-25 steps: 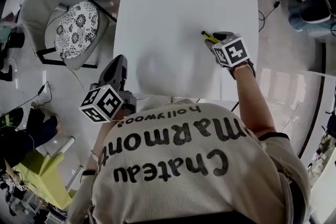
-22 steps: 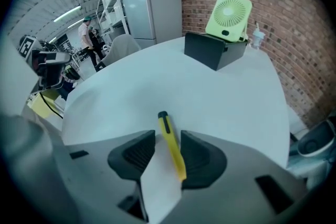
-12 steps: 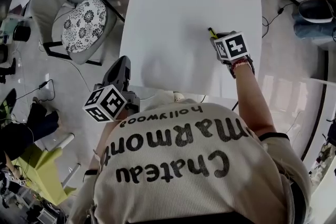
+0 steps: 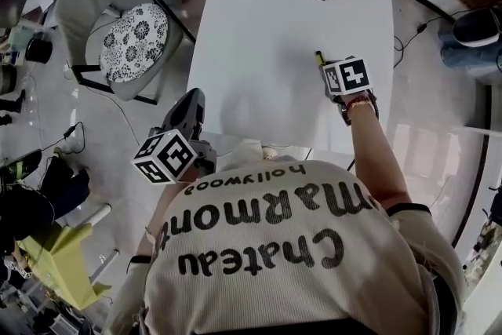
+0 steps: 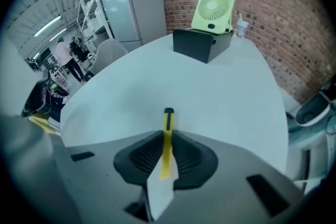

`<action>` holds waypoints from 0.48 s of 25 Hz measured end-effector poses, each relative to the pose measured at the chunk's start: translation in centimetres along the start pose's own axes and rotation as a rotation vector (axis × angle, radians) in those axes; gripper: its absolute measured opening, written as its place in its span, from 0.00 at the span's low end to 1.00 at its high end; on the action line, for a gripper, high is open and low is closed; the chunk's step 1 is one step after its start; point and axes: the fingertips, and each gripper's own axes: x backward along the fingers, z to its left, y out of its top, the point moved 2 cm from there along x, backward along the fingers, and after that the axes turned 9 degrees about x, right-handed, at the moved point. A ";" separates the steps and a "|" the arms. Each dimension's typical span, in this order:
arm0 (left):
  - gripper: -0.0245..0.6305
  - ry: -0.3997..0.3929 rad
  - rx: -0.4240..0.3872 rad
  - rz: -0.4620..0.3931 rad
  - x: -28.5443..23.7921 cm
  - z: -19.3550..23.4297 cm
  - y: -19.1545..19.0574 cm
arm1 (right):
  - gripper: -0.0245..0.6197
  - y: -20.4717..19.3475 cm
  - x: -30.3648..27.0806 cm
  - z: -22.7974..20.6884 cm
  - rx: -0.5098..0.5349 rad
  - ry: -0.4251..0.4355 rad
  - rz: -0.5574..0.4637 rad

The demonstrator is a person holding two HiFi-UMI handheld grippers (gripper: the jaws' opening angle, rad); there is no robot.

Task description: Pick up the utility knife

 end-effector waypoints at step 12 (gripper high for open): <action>0.04 -0.020 -0.005 0.029 -0.2 -0.9 -1.0 | 0.13 -2.2 1.2 2.7 -0.198 0.091 -0.056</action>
